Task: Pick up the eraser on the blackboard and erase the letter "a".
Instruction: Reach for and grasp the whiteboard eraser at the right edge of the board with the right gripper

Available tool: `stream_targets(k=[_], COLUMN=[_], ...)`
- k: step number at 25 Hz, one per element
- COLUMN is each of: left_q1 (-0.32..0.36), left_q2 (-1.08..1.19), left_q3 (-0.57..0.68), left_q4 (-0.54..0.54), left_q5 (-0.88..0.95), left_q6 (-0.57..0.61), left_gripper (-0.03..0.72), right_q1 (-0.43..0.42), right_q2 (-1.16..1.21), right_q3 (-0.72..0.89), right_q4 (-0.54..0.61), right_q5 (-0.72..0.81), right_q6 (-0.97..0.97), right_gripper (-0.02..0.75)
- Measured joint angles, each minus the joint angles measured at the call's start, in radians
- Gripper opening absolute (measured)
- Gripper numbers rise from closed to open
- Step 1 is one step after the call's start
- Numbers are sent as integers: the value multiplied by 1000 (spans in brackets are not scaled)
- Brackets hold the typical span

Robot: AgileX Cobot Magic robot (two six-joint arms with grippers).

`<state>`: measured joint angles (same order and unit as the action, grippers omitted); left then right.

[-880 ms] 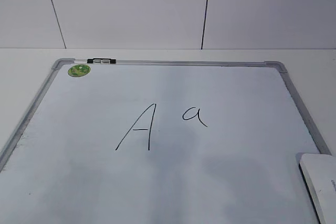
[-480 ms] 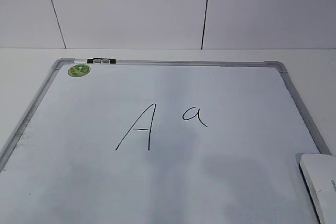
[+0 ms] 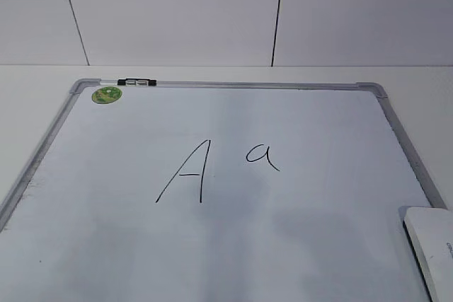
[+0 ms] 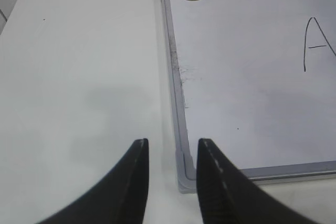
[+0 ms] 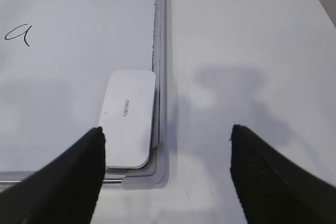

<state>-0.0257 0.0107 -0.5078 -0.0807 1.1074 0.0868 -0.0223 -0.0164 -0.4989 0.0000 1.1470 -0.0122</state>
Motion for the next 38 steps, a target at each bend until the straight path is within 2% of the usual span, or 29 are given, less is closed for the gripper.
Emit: stream_targets(k=[19, 38], left_q1=[0, 0], left_q2=[0, 0], left_q3=[0, 0], left_q4=[0, 0], left_q5=[0, 0], left_q6=[0, 0], left_gripper=[235, 236], right_q1=[21, 22], right_q2=[2, 362], right_q3=[0, -50], right_q4=[0, 11], right_q5=[0, -60], right_q6=[3, 12], right_gripper=[592, 592])
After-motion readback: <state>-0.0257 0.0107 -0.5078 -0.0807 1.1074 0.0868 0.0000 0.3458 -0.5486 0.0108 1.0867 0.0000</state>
